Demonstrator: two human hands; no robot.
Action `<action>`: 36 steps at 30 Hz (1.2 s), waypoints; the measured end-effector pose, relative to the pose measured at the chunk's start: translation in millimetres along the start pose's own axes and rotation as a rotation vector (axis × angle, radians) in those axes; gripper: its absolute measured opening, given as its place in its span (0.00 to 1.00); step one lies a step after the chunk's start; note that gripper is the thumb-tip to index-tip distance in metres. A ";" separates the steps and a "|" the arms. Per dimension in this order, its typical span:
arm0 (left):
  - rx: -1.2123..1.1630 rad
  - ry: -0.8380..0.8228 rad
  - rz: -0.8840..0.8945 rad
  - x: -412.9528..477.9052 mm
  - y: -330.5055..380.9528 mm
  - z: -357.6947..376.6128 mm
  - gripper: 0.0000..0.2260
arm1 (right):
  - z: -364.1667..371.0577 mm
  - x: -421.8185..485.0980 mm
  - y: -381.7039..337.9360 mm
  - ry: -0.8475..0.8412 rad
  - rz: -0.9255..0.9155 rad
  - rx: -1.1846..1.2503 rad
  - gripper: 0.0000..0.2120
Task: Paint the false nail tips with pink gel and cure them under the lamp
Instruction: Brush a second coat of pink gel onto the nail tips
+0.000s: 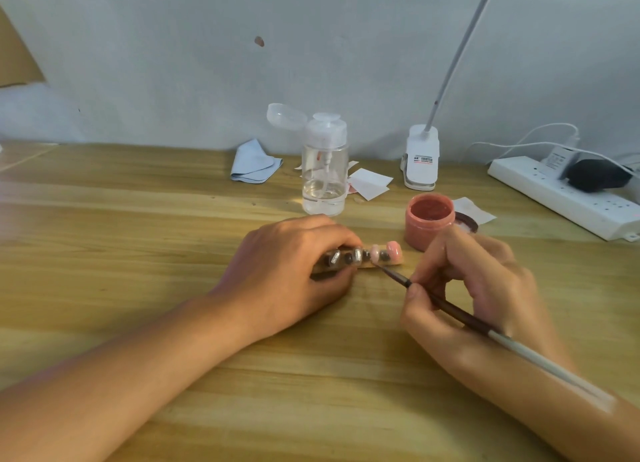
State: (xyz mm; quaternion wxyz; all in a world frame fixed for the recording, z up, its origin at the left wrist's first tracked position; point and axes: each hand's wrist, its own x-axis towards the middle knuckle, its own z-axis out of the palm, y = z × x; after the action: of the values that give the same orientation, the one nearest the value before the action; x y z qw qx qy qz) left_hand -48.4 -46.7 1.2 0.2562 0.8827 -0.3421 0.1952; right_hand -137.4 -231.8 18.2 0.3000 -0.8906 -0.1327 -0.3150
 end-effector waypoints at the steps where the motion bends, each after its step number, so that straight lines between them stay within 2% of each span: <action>1: 0.000 -0.001 0.000 0.2 0.2 0.0 0.09 | -0.6 -0.4 -0.5 0.004 -0.006 0.002 0.04; 5: 0.000 -0.014 -0.012 1.0 1.1 -0.4 0.09 | -0.4 -0.5 -0.5 0.043 0.019 -0.006 0.05; 10: -0.007 -0.008 -0.009 0.4 1.7 -1.0 0.09 | 1.7 0.9 0.2 -0.008 0.005 -0.055 0.06; 18: 0.000 -0.026 -0.020 1.2 1.9 -1.0 0.09 | -0.2 0.2 0.6 0.038 0.031 -0.018 0.05; 24: -0.008 -0.014 -0.013 0.1 1.5 -1.2 0.09 | 0.6 -0.3 0.2 0.002 0.012 -0.040 0.05; 29: -0.011 -0.016 -0.013 1.1 1.4 -0.7 0.09 | 0.6 -0.2 0.1 0.070 0.038 -0.017 0.05; 36: -0.003 -0.016 -0.017 0.6 1.8 -1.3 0.09 | -0.3 -0.7 1.0 0.014 0.016 -0.007 0.05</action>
State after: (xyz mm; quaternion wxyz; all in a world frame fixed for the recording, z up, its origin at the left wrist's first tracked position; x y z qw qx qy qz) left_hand -49.5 -47.4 3.1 0.2566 0.8866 -0.3372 0.1854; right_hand -137.7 -232.8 17.5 0.3001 -0.8904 -0.1224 -0.3195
